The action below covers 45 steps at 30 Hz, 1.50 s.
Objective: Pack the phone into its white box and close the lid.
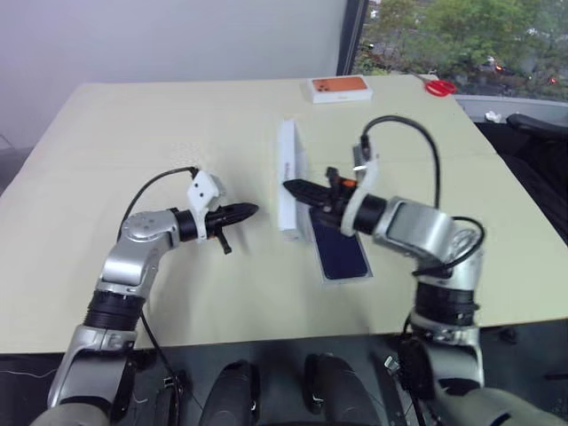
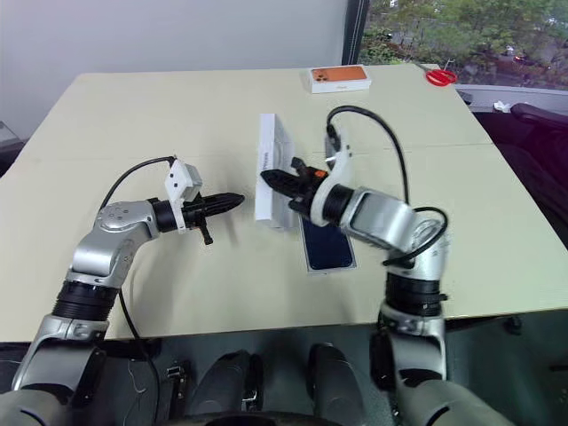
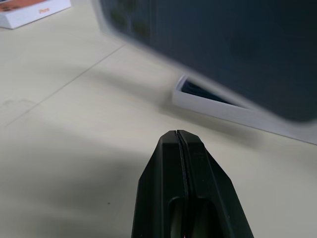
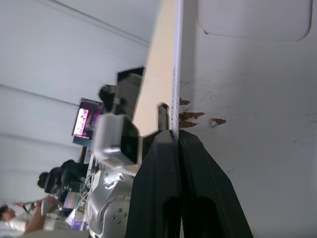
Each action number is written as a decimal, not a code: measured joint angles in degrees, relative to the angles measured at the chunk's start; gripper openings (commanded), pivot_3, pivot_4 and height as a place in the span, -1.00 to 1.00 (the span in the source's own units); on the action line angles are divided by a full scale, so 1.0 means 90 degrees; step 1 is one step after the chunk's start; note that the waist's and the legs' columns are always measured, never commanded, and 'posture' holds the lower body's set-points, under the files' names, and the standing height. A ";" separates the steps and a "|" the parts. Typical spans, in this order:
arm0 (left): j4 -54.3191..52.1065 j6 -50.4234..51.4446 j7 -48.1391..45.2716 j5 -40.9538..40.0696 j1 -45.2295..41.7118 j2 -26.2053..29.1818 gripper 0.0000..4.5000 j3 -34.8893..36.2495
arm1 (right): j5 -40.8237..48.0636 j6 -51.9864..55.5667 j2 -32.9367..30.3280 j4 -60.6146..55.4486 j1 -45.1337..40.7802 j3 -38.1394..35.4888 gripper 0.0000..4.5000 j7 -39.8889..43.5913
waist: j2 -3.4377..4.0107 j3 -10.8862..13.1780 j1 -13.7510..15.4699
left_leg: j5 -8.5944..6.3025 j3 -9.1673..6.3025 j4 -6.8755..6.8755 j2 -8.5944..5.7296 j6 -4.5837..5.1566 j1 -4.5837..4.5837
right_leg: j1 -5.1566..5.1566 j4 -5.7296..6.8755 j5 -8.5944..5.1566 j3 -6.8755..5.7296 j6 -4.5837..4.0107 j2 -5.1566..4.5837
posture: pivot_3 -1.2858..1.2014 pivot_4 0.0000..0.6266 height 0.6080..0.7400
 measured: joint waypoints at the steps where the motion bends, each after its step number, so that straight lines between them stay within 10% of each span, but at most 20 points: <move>1: 0.0000 0.0000 -0.0002 0.0005 -0.0008 -0.0006 -1.00 -0.0008 | 0.0001 -0.0088 0.0118 -0.0056 0.0110 0.0001 -0.98 -0.0202 | 0.0000 0.0000 -0.0001 | 0.0000 0.0002 0.0000 -0.0002 0.0000 0.0000 | 0.0001 -0.0002 0.0000 0.0001 0.0000 -0.0003 | 0.03 -0.52 1.00; 8: -0.0001 0.0002 -0.0057 0.0129 -0.0043 -0.0199 -1.00 -0.0286 | 0.0079 -0.0111 0.0147 -0.0291 0.0885 0.0170 -0.87 -0.0611 | 0.0001 -0.0001 -0.0005 | 0.0000 0.0004 0.0000 -0.0008 0.0001 0.0000 | 0.0002 -0.0006 0.0000 0.0004 0.0000 -0.0006 | 0.03 -0.52 1.00; 17: -0.0021 0.0060 -0.0176 0.0257 -0.0069 -0.0448 -1.00 -0.0745 | 0.0082 -0.0075 -0.0315 -0.0278 0.0931 0.0057 0.99 -0.0538 | 0.0002 -0.0002 -0.0020 | -0.0001 0.0002 0.0000 -0.0005 0.0002 0.0003 | 0.0005 -0.0006 0.0000 0.0003 0.0000 0.0001 | 0.03 -0.52 1.00; 29: -0.0336 0.0535 0.0045 0.0246 -0.0331 -0.1246 -1.00 -0.0947 | -0.1148 0.1055 -0.4715 0.0415 -0.0268 0.0316 0.99 0.2053 | 0.0007 0.0000 0.0014 | -0.0011 0.0007 0.0000 -0.0006 0.0021 -0.0005 | 0.0006 -0.0023 -0.0001 0.0003 0.0001 0.0001 | 0.03 -0.52 1.00; 41: -0.0476 0.1224 0.0543 0.0084 -0.0447 -0.1560 -1.00 -0.0862 | -0.4825 0.0926 -0.5777 -0.0193 -0.0184 0.1309 0.99 0.5188 | 0.0013 -0.0003 0.0017 | -0.0009 0.0006 0.0002 -0.0003 0.0024 -0.0004 | 0.0004 -0.0022 -0.0001 0.0005 0.0002 0.0008 | 0.03 -0.52 1.00; 45: -0.0642 0.1668 0.0980 0.0034 -0.0441 -0.1002 -1.00 -0.0322 | -0.5911 0.0636 -0.5889 -0.0553 0.0111 0.1710 0.40 0.5963 | 0.0013 -0.0003 0.0009 | -0.0009 0.0005 0.0001 -0.0003 0.0024 -0.0001 | 0.0004 -0.0021 -0.0001 0.0004 0.0002 0.0009 | 0.03 -0.52 1.00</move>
